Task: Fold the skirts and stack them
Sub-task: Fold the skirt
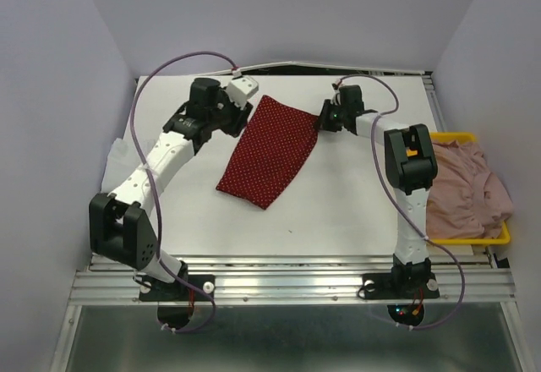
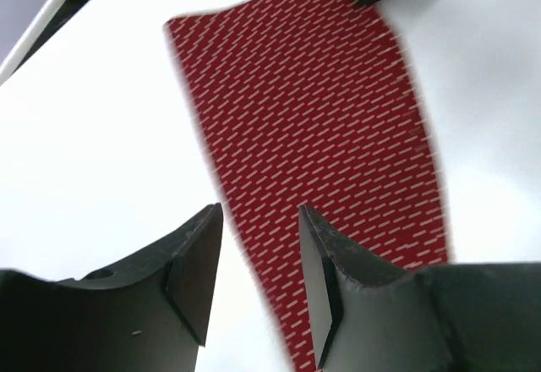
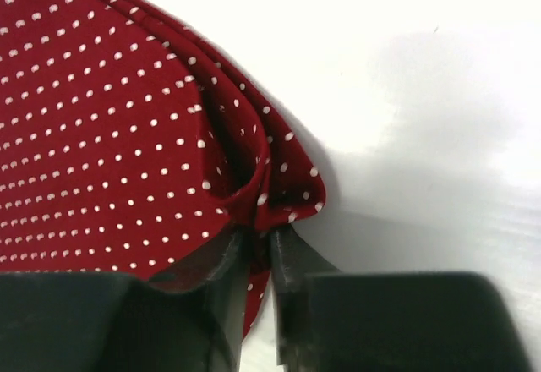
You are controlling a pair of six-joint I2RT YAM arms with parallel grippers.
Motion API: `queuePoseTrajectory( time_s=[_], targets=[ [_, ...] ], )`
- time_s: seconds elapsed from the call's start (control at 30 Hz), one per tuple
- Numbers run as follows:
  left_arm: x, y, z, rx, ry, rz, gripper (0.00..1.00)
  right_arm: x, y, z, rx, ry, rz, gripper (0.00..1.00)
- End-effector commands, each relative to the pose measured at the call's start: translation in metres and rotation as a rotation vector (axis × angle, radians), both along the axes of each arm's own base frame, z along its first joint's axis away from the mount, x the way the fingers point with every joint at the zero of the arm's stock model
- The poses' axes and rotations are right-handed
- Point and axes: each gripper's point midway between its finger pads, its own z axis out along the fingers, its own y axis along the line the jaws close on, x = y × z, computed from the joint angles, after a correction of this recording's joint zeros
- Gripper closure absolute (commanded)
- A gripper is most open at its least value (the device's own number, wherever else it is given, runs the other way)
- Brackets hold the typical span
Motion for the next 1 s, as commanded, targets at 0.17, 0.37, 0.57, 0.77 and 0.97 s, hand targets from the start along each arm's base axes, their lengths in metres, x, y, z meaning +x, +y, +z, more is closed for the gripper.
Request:
queuePoseTrajectory(
  time_s=[0.17, 0.37, 0.57, 0.77, 0.97],
  targets=[
    [-0.023, 0.113, -0.156, 0.313, 0.313, 0.138, 0.53, -0.006, -0.018, -0.019, -0.182, 0.145, 0.060, 0.21],
    [-0.046, 0.110, -0.190, 0.329, 0.389, 0.051, 0.60, -0.035, -0.026, 0.033, -0.174, 0.141, 0.036, 0.07],
    [-0.082, 0.074, -0.192, 0.283, 0.403, -0.097, 0.64, -0.136, 0.015, 0.052, 0.160, 0.337, 0.167, 0.11],
    [-0.122, 0.033, -0.201, 0.291, 0.402, -0.221, 0.67, -0.222, 0.023, 0.020, 0.334, 0.451, 0.214, 0.14],
    [-0.129, 0.021, -0.200, 0.315, 0.392, -0.229, 0.63, -0.250, 0.019, -0.002, 0.331, 0.462, 0.273, 0.19]
  ],
)
